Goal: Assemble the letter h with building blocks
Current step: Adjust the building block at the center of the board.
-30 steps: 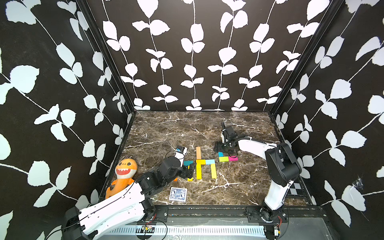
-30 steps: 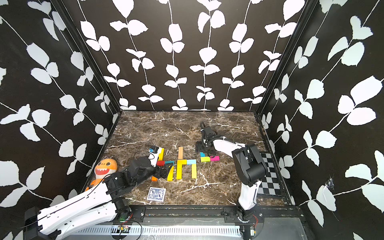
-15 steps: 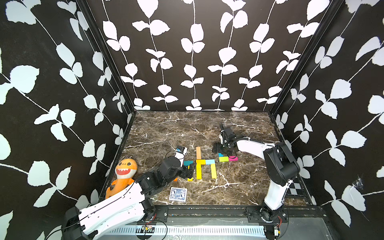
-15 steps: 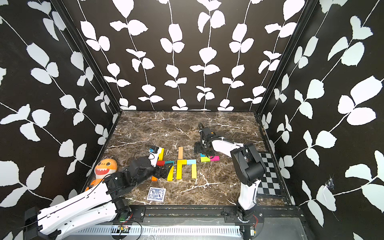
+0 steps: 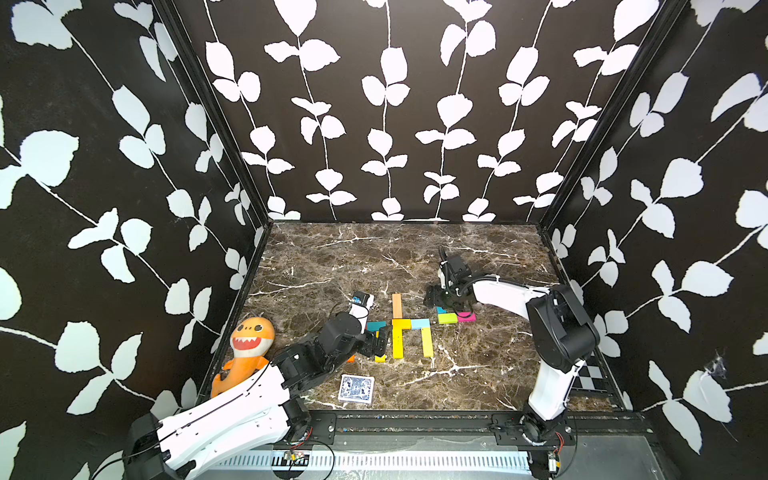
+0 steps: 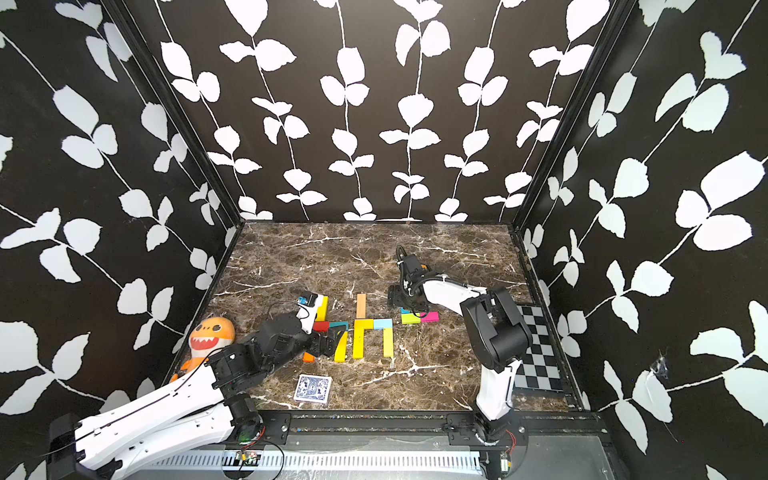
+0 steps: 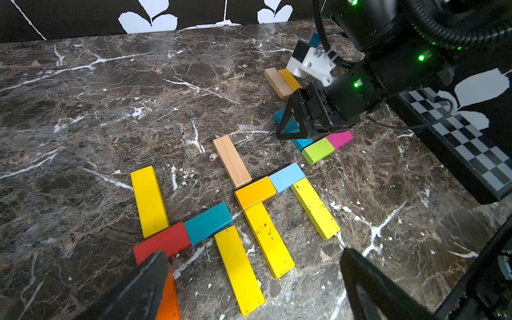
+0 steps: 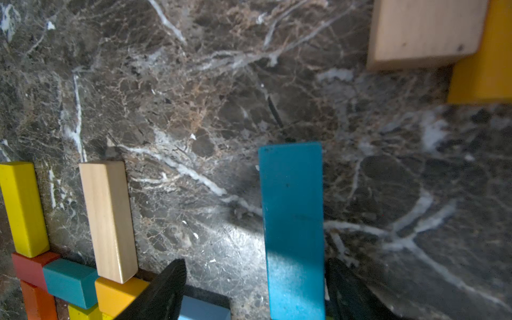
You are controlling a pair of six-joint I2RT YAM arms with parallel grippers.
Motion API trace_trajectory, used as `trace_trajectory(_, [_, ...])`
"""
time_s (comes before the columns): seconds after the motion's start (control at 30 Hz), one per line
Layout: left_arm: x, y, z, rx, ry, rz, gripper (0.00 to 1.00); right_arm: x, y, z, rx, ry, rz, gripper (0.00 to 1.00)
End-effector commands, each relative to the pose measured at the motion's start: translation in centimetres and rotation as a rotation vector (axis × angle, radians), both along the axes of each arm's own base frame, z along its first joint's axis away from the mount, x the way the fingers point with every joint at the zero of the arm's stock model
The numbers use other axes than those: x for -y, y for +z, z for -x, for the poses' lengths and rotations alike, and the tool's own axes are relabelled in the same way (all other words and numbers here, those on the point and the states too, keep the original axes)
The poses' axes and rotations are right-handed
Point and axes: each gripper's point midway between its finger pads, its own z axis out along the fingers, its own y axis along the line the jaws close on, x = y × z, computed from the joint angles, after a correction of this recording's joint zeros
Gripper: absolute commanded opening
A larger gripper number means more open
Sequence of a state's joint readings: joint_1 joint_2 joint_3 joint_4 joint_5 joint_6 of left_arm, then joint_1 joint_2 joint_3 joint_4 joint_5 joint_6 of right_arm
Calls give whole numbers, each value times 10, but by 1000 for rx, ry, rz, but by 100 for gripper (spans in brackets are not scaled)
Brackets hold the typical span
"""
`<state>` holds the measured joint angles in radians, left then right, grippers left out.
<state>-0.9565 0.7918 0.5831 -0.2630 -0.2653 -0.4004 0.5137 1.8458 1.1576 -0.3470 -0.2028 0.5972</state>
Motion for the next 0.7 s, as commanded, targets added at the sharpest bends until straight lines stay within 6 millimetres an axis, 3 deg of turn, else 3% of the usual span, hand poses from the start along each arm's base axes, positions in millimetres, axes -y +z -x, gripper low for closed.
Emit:
trace_trajectory(0.0, [-1,10,-3,20,11,13,99,-1,1,0,14,-4,4,79])
trace_trajectory(0.2, [0,9,-3,17,9,13,99,9,12,-9,63,-51,47,81])
trace_trajectory(0.43, [0,11,-3,21,8,20,99,22,62,-51,197,-123,78,81])
trace_trajectory(0.5, [0,11,-3,22,9,18,99,26,66,-63,200,-140,94,79])
trace_trajectory(0.67, [1,12,-3,22,2,20,99,26,46,-76,135,-142,125,76])
